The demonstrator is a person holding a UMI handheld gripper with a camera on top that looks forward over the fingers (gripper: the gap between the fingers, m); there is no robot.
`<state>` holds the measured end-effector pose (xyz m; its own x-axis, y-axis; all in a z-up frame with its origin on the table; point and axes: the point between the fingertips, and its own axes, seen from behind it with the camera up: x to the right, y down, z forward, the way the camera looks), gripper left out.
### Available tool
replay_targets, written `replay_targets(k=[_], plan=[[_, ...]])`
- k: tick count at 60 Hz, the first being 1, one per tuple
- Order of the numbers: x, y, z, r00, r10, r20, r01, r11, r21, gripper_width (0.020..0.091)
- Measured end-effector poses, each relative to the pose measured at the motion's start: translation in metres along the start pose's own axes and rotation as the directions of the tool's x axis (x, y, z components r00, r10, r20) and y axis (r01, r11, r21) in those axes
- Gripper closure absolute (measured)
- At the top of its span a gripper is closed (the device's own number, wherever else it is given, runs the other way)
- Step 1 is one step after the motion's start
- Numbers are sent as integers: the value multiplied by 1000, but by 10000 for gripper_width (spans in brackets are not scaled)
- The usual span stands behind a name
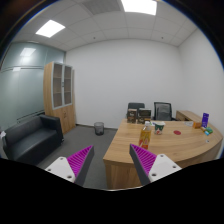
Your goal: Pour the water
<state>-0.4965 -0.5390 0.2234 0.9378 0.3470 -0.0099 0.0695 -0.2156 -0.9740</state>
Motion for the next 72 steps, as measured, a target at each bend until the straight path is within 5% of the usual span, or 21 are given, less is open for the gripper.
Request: replay_targets(k=[13, 32, 50, 72], plan=[[-10, -5, -12, 999, -40, 13, 40, 998, 42, 316], [22, 11, 20, 999, 6, -33, -6, 1000, -11, 316], [151, 57, 154, 983, 36, -180, -56, 993, -104, 316], [215, 65, 323, 974, 1, -225, -11, 999, -44, 316]])
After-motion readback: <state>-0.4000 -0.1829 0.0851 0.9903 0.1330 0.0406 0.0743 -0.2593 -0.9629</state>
